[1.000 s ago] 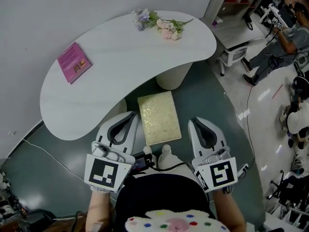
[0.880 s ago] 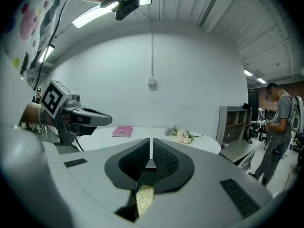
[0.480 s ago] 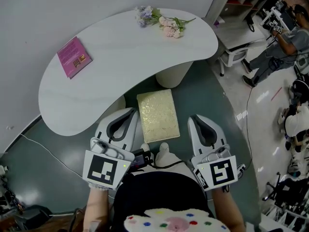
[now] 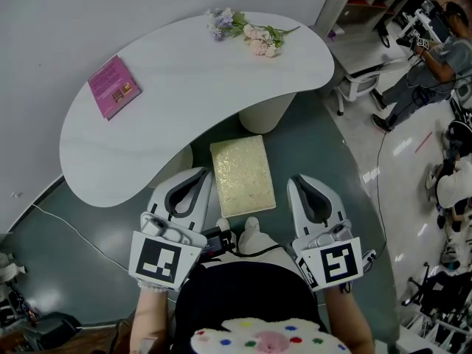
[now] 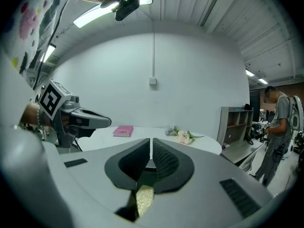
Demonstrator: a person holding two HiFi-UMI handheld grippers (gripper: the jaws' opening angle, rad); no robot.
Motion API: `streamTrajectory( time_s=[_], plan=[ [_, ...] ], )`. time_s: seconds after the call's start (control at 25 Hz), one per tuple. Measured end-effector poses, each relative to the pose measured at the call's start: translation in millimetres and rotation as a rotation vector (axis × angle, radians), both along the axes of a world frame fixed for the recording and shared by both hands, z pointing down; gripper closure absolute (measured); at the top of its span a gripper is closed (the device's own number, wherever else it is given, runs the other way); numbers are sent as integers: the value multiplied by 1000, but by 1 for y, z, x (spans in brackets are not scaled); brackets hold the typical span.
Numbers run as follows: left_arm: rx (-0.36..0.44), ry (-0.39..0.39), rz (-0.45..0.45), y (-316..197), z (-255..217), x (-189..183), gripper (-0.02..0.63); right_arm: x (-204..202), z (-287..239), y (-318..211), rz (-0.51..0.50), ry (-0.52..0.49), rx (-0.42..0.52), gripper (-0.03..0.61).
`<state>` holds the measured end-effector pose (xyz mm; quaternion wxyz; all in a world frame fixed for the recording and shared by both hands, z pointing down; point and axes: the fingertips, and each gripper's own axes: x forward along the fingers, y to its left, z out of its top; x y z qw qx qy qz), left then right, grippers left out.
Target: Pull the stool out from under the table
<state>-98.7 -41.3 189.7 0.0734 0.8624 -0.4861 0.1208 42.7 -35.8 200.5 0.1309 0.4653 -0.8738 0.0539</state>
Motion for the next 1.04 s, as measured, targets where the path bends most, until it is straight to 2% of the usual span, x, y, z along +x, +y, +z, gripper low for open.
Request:
streamTrajectory(
  time_s=[1.04],
  plan=[
    [-1,-2,-6,3,3,-6,597,-3,6,5,-2,23,-5,535]
  ],
)
